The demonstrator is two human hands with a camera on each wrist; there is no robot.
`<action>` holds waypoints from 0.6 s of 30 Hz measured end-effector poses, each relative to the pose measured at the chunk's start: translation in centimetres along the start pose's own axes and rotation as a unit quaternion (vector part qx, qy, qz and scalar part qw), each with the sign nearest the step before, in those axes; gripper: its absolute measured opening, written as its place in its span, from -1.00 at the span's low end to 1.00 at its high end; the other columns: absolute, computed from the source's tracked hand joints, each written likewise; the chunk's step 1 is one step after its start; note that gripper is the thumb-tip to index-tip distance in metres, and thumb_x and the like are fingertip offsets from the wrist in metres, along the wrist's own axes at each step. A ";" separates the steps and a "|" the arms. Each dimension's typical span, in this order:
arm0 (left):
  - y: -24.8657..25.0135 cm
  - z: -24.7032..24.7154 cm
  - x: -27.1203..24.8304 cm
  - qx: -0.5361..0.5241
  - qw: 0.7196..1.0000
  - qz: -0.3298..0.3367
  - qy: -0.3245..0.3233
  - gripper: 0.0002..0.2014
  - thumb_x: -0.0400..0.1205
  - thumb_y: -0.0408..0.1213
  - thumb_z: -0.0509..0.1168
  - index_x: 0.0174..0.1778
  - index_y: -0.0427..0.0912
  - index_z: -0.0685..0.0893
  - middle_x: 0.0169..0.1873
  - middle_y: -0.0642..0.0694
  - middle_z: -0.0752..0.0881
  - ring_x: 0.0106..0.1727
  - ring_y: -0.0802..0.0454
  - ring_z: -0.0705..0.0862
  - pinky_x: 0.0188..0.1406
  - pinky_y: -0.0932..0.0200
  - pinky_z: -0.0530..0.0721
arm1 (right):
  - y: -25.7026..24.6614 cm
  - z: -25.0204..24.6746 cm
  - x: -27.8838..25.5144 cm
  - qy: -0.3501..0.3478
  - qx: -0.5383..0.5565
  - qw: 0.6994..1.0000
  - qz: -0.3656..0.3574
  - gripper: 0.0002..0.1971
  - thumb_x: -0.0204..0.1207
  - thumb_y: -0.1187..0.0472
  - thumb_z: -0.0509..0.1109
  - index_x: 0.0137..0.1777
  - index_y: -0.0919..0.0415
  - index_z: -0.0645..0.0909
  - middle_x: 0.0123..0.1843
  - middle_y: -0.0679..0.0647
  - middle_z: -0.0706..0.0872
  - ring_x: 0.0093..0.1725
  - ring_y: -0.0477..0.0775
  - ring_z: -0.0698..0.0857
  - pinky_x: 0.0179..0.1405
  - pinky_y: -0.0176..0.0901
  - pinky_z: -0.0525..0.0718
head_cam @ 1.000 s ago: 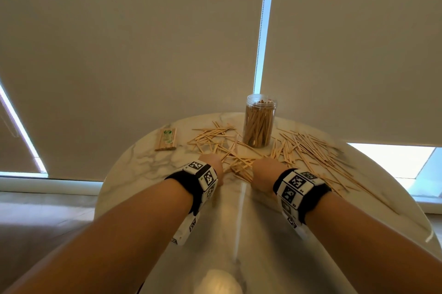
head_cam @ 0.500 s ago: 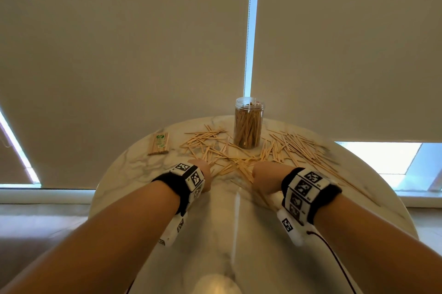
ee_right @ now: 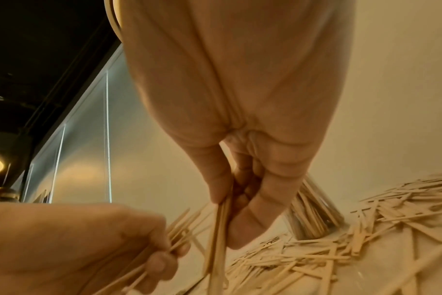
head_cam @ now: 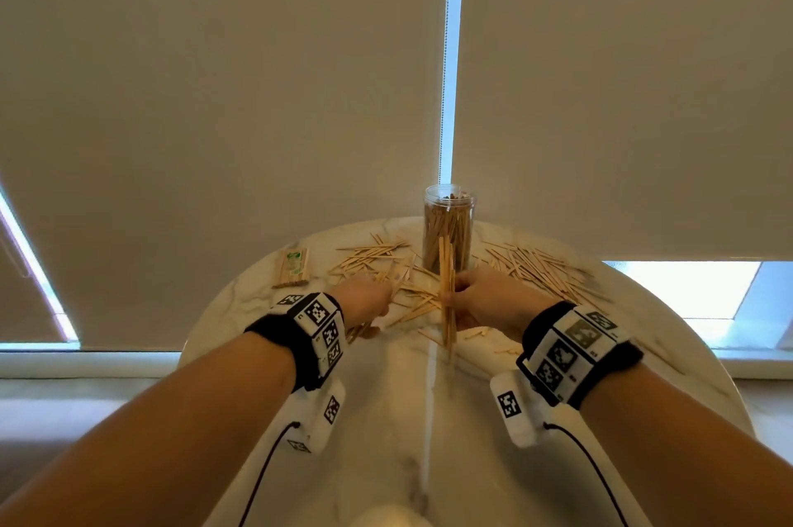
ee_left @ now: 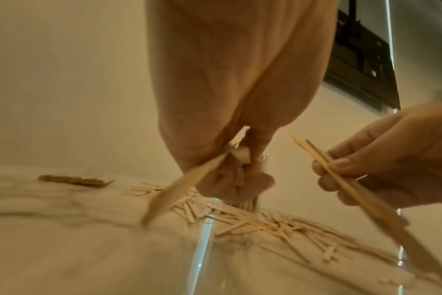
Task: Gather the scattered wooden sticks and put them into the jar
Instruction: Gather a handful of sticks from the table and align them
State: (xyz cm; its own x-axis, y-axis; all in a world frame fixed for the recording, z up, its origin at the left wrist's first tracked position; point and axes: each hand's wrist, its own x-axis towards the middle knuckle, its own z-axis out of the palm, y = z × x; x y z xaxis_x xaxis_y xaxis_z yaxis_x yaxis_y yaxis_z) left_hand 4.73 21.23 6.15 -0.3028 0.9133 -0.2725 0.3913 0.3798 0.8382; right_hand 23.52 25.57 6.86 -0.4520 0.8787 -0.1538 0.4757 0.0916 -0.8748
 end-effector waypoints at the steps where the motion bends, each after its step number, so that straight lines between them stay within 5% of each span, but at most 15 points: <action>1: 0.4 0.3 -0.2 -0.013 1.000 0.019 0.003 -0.86 0.71 -0.37 0.11 -0.13 -0.21 0.54 -0.21 -0.16 0.55 -0.28 0.00 0.48 -0.40 0.15 0.59 | -0.2 0.2 0.1 0.005 0.019 1.000 -0.003 -0.86 0.70 0.32 0.34 0.12 0.35 0.70 -0.03 0.21 0.82 -0.07 0.12 0.85 0.03 0.01 0.85; 5: 1.9 2.1 -0.4 -0.074 0.993 0.090 0.021 -0.84 0.67 -0.31 0.11 -0.09 -0.11 0.60 -0.13 -0.12 0.64 -0.17 -0.02 0.54 -0.27 0.11 0.53 | -1.0 1.3 0.5 0.015 0.075 0.997 -0.033 -0.85 0.68 0.31 0.37 0.10 0.37 0.73 -0.01 0.28 0.85 -0.08 0.15 0.87 0.00 0.00 0.86; 8: 2.9 3.1 -0.1 -0.114 0.983 0.146 0.015 -0.73 0.82 -0.05 0.07 0.17 -0.08 0.63 0.02 -0.08 0.76 -0.10 0.05 0.74 -0.29 0.18 0.68 | -1.5 1.9 1.2 0.058 0.099 0.989 -0.098 -0.86 0.68 0.28 0.37 0.04 0.26 0.77 -0.07 0.21 0.87 -0.10 0.13 0.88 -0.02 0.02 0.86; 11: 3.6 3.4 1.4 -0.144 0.972 0.183 -0.008 -0.53 0.75 0.21 0.11 0.31 -0.08 0.61 0.03 -0.06 0.83 -0.03 -0.02 0.84 -0.06 -0.06 0.84 | -1.9 1.8 2.7 0.131 0.077 0.976 -0.155 -0.81 0.64 0.35 0.33 0.05 0.18 0.79 -0.13 0.12 0.87 -0.15 0.07 0.88 -0.08 0.06 0.87; 18: 4.8 3.2 5.1 -0.186 0.962 0.199 0.003 -0.60 0.83 0.06 0.00 0.30 -0.08 0.62 0.10 -0.09 0.79 0.03 0.05 0.78 -0.12 0.18 0.70 | -2.0 1.1 6.1 0.251 0.054 0.948 -0.189 -0.85 0.52 0.28 0.51 -0.19 0.08 0.61 -0.28 0.05 0.81 -0.32 -0.01 0.84 -0.25 0.02 0.87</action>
State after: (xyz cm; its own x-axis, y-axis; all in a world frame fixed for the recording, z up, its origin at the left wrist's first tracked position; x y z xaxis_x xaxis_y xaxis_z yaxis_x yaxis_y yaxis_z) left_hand 7.89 28.16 7.29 -0.1987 0.9742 0.1066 0.1397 -0.0795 0.9870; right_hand 19.02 30.22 7.21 -0.1459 0.9077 0.3934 0.2585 0.4188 -0.8705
